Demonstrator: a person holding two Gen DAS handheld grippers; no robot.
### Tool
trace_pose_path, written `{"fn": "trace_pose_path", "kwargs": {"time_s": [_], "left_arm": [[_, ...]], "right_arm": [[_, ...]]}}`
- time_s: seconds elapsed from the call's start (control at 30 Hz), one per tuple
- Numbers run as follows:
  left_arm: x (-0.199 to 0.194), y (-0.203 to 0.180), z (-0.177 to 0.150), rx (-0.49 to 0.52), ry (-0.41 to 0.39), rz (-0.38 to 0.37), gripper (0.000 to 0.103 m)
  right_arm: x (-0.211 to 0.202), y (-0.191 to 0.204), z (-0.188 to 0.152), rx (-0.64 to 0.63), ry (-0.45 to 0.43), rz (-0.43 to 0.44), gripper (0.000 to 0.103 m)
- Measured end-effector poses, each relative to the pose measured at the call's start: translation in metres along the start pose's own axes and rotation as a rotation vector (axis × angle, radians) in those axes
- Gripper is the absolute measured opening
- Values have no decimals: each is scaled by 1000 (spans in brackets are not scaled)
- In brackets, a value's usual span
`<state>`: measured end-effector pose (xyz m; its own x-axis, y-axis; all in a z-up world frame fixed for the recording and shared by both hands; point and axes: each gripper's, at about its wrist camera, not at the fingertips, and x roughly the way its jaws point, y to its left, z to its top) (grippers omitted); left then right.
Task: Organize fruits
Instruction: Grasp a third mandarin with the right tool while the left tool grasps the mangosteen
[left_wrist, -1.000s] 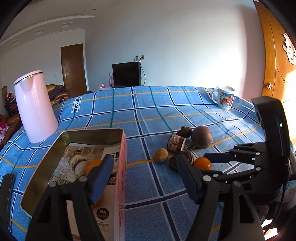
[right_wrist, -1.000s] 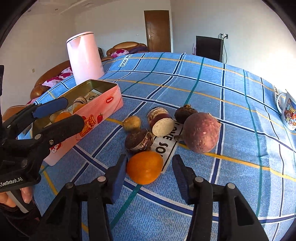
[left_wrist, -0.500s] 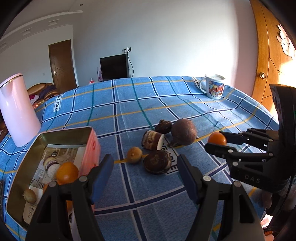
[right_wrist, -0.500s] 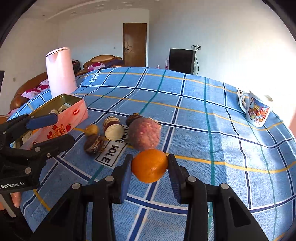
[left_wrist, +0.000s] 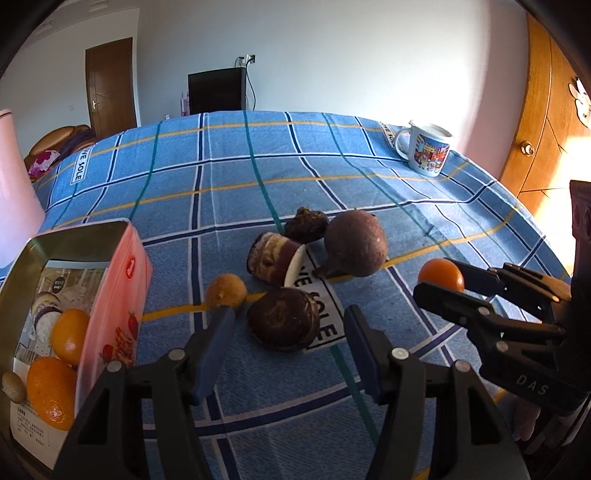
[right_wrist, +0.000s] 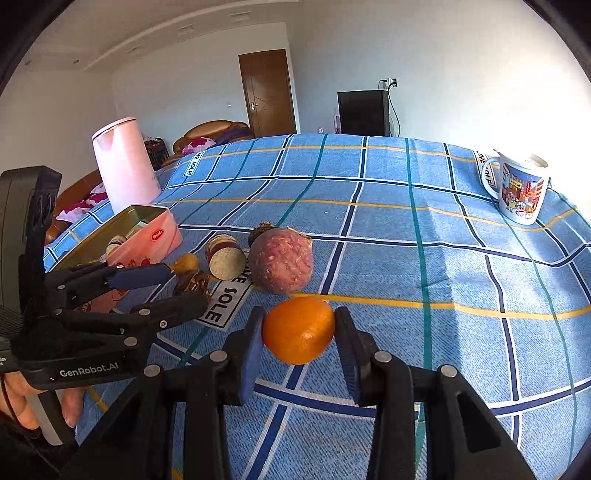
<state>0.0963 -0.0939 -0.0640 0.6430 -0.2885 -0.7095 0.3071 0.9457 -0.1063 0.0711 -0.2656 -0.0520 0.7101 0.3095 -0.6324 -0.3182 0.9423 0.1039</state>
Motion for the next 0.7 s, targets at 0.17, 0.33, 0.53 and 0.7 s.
{"fn": "trace_pose_path", "kwargs": {"time_s": [0.17,0.33,0.53,0.7], "left_arm": [[10,1,3,-28,54,-32,45],[5,2,-2,-36,31,-51,43],[-11,-3,-3,-6,-50,-28,43],[-21,-7,-3,16,-110,-4,43]], "right_arm": [[1,0,0,-4,1,-6,40],[-2,0,-1,-6,-14,-8,40],[-9,3,-3,-22,-57,-4,40],[-16,6,-4,-41,-99,-10,40]]}}
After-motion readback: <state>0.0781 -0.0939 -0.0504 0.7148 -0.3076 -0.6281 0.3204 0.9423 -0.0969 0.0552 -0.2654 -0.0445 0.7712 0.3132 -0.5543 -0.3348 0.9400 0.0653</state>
